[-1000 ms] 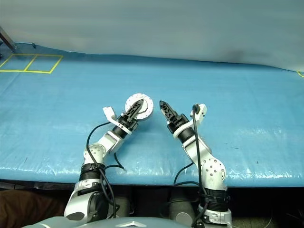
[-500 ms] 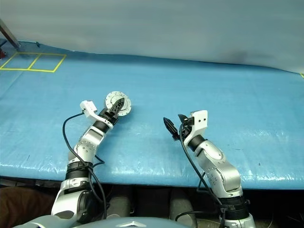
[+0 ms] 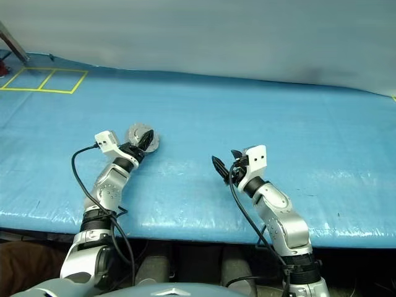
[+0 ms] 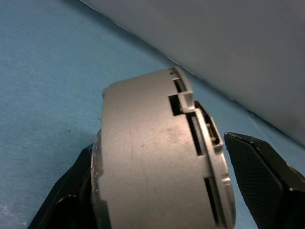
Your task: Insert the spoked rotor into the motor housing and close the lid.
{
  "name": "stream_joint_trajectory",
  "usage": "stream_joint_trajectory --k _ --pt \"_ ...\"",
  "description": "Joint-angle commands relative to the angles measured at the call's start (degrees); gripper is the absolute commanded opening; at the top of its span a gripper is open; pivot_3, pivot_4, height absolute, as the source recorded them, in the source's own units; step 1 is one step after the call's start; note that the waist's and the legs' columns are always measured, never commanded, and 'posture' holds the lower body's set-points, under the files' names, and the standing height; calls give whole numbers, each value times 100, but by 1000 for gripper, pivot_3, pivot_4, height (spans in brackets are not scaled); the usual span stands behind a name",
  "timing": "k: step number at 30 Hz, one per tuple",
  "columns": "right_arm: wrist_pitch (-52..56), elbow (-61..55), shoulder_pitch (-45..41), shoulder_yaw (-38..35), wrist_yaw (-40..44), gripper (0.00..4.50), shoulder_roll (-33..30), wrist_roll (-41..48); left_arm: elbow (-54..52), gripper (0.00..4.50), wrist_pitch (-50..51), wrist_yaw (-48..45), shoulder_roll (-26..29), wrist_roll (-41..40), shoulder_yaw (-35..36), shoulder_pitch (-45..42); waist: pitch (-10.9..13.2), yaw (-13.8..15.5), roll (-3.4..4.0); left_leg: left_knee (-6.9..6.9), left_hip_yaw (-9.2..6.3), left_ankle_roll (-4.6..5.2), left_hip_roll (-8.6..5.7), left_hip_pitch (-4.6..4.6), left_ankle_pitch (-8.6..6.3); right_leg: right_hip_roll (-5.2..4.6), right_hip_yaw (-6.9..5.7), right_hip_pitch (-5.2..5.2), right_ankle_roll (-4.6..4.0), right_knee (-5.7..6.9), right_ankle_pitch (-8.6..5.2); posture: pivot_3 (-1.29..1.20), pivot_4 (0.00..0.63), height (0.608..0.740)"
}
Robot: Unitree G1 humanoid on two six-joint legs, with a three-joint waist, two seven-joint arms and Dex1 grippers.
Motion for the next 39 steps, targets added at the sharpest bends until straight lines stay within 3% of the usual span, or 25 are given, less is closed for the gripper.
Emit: stream_joint_trajectory --k 1,11,21,28,34,39 --pt "-29 -132 -54 -143 -20 3849 48 -35 -112 4480 2 10 -59 -322 207 -242 0 -1 0 0 0 0 0 0 0 0 0 0 1 0 0 0 150 740" --pt "44 -18 -88 -198 -60 3849 108 -116 -318 4480 -625 359 174 -337 653 -335 -1 -8 -1 1 0 0 0 8 0 0 0 5 1 4 2 0 150 740" --pt "-492 116 -22 -193 0 3849 -41 -739 -552 4480 -990 -73 455 -172 369 -356 -2 1 -2 2 2 -2 0 27 1 0 1 30 0 1 1 0 150 740" --pt "-142 -105 -9 -520 543 3849 -377 -256 -1334 4480 -739 -1385 642 73 -759 -62 -2 -6 -2 -3 6 -3 1 75 0 -1 2 76 -4 -6 -3 0 150 740" --pt "-203 -148 30 -515 1058 3849 -893 -386 -1918 4480 -412 -2786 1356 784 -2276 448 -4 -39 4 -8 10 -2 2 82 0 -1 6 73 -7 -1 -8 0 150 740" --pt "-307 89 -11 -584 1137 3849 -1064 -531 -2026 4480 -257 -3262 1596 915 -2705 631 -3 -46 4 -10 12 -2 5 82 0 0 7 67 0 1 -16 0 150 740"
